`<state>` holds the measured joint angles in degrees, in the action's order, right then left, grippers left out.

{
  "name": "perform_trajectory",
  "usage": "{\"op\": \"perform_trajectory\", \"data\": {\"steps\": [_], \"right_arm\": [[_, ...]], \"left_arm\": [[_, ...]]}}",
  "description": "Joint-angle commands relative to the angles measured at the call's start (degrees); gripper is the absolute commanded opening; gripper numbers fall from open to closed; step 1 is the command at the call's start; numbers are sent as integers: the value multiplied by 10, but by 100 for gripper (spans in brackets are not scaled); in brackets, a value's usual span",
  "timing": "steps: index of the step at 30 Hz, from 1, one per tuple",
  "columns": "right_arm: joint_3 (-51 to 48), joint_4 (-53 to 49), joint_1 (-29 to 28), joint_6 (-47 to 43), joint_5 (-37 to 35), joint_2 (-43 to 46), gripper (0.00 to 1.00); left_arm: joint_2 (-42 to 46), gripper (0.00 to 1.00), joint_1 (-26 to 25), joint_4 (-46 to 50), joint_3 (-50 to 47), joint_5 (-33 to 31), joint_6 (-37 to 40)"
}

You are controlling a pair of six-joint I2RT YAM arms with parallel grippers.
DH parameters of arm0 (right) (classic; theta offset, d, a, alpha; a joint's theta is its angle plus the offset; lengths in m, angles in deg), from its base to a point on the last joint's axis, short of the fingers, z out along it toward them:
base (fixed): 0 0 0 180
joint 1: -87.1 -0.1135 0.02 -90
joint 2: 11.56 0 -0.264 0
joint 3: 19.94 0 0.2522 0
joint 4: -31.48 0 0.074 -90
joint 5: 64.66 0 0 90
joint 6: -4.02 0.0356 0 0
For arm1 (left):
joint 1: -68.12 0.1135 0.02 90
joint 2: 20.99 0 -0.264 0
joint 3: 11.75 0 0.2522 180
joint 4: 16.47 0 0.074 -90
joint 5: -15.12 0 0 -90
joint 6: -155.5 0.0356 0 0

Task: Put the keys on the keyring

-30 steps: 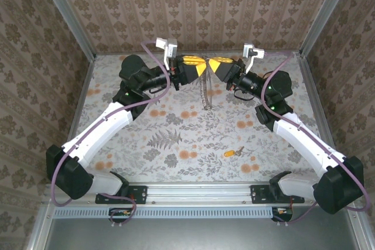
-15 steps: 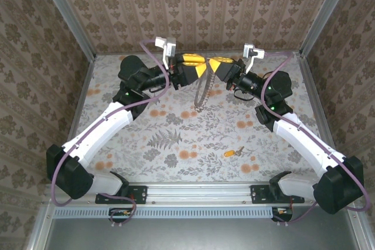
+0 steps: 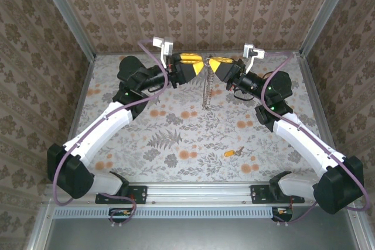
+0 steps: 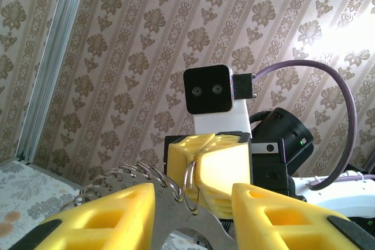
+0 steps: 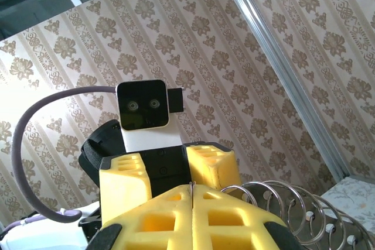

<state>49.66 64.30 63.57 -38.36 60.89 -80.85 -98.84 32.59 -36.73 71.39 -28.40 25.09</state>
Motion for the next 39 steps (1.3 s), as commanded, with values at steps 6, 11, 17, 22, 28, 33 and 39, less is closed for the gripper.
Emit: {"op": "perform_trajectory", "data": {"steps": [6,11,17,22,28,33,39], "right_arm": [[8,43,-1,12,9,1,0],[5,43,-1,11,9,1,0],[3,43,-1,10,9,0,0],[2,42,-1,10,8,0,0],[2,39,-1,9,8,-1,0],[4,33,-2,8,10,-6,0],[14,-33,10,-6,16,6,17]], "left_arm": [[-19,38,-5,-30,12,10,-16],[-24,37,-9,-35,17,10,-16],[-28,34,-11,-41,21,9,-18],[-31,31,-14,-46,24,9,-19],[-35,22,-17,-48,28,12,-20],[-38,5,-19,-53,31,13,-21],[-35,0,-19,-7,41,16,5]]}}
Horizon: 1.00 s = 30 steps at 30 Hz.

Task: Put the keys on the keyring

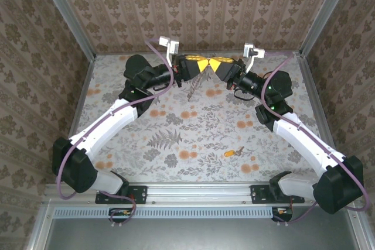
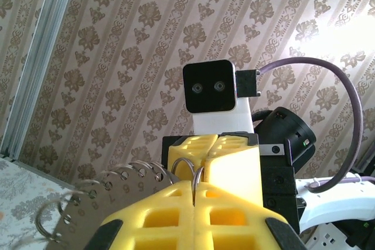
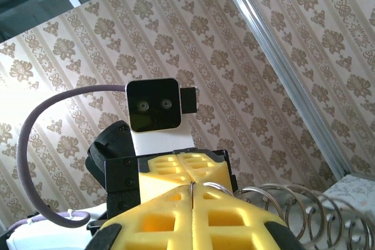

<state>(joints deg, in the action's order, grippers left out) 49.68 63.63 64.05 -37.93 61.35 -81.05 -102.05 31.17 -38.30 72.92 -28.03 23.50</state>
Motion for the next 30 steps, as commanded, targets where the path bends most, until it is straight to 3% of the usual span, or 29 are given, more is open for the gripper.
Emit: {"op": "perform_trajectory", "data": {"steps": [1,4,6,13,19,30], "right_arm": [[15,-45,13,-14,10,15,25],[13,-97,38,-26,11,46,41],[14,-139,51,-41,12,67,43],[49,-287,67,-111,64,91,38],[94,-354,66,-152,140,69,38],[112,-361,43,-166,175,47,33]], "left_arm": [[-2,0,-4,28,30,15,31],[4,0,0,81,42,25,67],[9,0,4,119,49,32,92],[14,0,11,333,115,69,239],[-3,0,15,475,180,121,331],[-20,0,22,531,211,173,359]]}}
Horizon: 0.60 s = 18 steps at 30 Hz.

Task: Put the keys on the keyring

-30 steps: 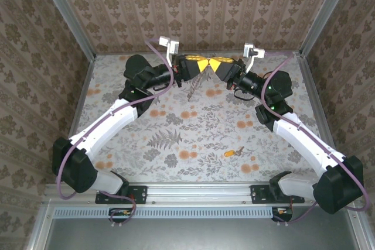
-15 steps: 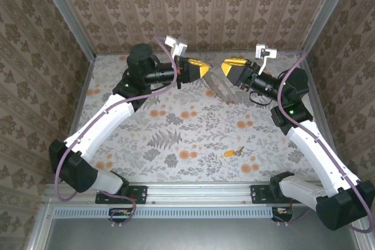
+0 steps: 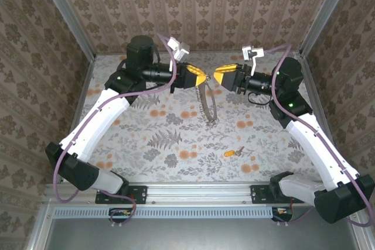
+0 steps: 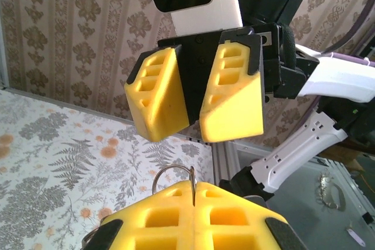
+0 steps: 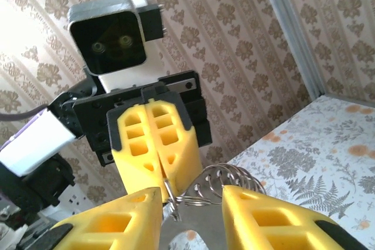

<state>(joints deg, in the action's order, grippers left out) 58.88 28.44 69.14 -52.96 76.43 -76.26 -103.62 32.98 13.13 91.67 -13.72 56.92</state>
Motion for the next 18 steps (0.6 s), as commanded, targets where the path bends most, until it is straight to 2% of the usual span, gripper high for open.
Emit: {"op": "perform_trajectory", "data": {"steps": [1,18], "right_arm": [[20,-10,-12,-16,25,-2,32],[4,-18,-26,-27,20,-7,29]], "left_arm": [[-6,0,4,18,24,31,26],[-8,0,6,17,32,38,26]]}}
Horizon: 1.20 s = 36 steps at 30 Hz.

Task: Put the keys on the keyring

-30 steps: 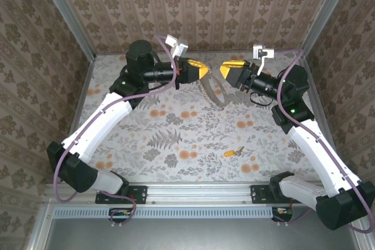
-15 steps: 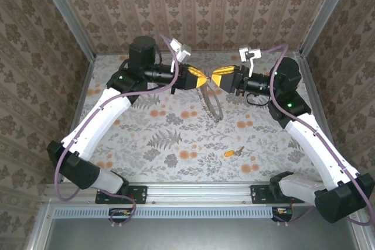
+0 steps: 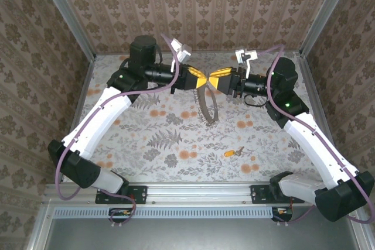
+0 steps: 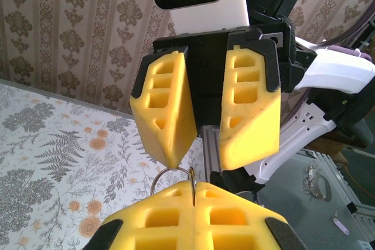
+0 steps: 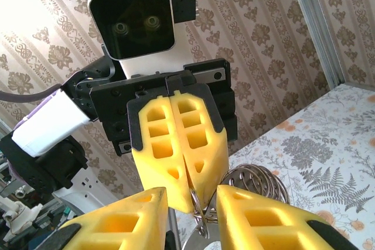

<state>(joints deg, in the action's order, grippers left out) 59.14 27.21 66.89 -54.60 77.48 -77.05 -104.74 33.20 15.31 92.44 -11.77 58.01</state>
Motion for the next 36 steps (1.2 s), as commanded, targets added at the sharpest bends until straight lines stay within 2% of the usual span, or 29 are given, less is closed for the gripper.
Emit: {"op": "perform_trajectory", "data": {"steps": [1,8,20,22,25,27,28,29,32,36], "right_arm": [[0,-5,-4,-9,11,2,28],[-1,-2,-10,-11,30,3,17],[1,-11,-19,-22,36,1,17],[3,-11,-20,-22,34,0,13],[6,-8,-20,-22,28,-5,0],[6,-10,-20,-26,14,-6,0],[4,-7,-20,-27,4,-4,0],[2,-2,-20,-28,-6,-3,0],[-5,16,-18,-26,-30,1,0],[-23,75,-14,-4,-48,8,0]], "left_arm": [[2,0,5,-4,25,19,16],[-2,0,6,-3,27,20,16],[-9,0,9,-1,30,25,16],[-10,0,9,-1,30,28,16],[-12,0,9,-4,31,29,13],[-12,0,9,-7,31,17,8],[-9,3,10,-7,30,4,6],[-5,15,12,-13,24,-12,2],[22,39,31,-74,-16,-52,-46],[66,52,55,-178,-82,-91,-125]]}}
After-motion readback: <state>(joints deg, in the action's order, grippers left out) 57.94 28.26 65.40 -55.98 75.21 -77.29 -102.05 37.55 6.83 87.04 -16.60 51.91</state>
